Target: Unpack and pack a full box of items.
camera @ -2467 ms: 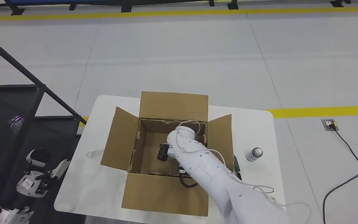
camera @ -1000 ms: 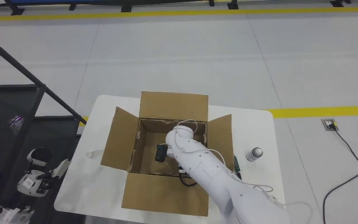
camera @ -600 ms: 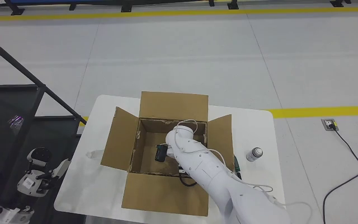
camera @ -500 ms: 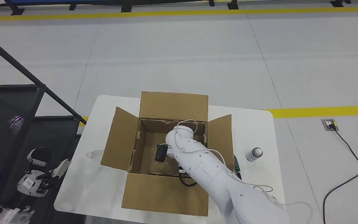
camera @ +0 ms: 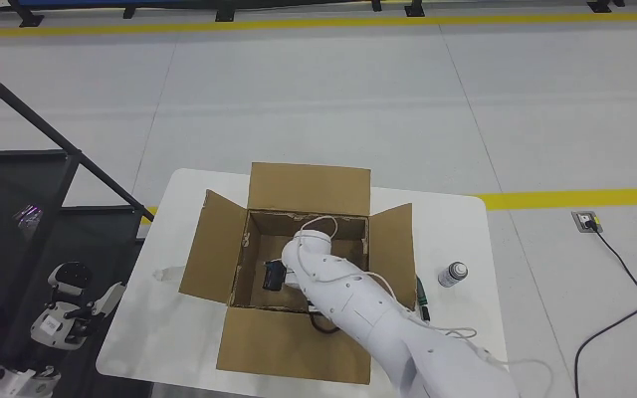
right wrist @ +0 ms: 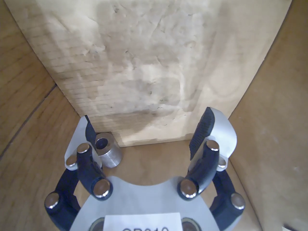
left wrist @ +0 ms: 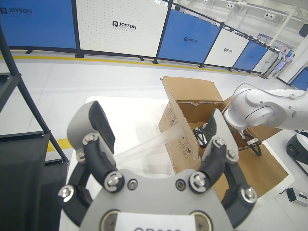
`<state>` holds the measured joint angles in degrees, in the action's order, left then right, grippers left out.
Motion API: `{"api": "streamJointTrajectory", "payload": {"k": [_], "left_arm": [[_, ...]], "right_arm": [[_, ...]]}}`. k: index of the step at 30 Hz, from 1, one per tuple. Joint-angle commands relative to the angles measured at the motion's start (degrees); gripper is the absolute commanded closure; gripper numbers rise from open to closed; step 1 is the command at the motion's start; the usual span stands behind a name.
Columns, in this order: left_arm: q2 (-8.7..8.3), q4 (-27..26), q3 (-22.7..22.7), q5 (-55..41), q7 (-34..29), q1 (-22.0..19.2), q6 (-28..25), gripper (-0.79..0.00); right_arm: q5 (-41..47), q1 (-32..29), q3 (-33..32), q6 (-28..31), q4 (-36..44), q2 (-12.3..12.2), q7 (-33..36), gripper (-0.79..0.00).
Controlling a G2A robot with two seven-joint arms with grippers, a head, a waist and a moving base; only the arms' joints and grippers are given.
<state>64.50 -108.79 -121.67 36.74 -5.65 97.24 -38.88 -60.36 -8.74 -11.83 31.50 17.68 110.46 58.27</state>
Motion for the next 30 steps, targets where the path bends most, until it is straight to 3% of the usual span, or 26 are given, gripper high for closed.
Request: {"api": "streamJointTrajectory", "payload": {"k": [1,7,11,15,21,30], "left_arm": [[0.00,0.00,0.00,0.00,0.00,0.00,0.00,-0.785],[0.00,0.00,0.00,0.00,0.00,0.00,0.00,-0.785],[0.00,0.00,0.00,0.00,0.00,0.00,0.00,-0.785],[0.00,0.00,0.00,0.00,0.00,0.00,0.00,-0.785],[0.00,0.00,0.00,0.00,0.00,0.00,0.00,-0.785],[0.00,0.00,0.00,0.00,0.00,0.00,0.00,-0.785]], "right_arm": [[0.16,-0.18,-0.43,-1.11,1.13,-0.43,0.33,-0.785],[-0.98,-1.80,-1.61,-5.98,7.23,-2.91,2.51,-0.785],[-5.27,-4.79,-2.02,-11.28,15.25,-6.40,0.56,-0.785],[-10.95,-9.37,-3.57,-18.67,28.50,-11.54,3.21,-0.785],[-22.90,-19.97,-10.87,-26.95,55.87,-21.53,13.36,-0.785],[-22.90,-19.97,-10.87,-26.95,55.87,-21.53,13.36,-0.785]]}}
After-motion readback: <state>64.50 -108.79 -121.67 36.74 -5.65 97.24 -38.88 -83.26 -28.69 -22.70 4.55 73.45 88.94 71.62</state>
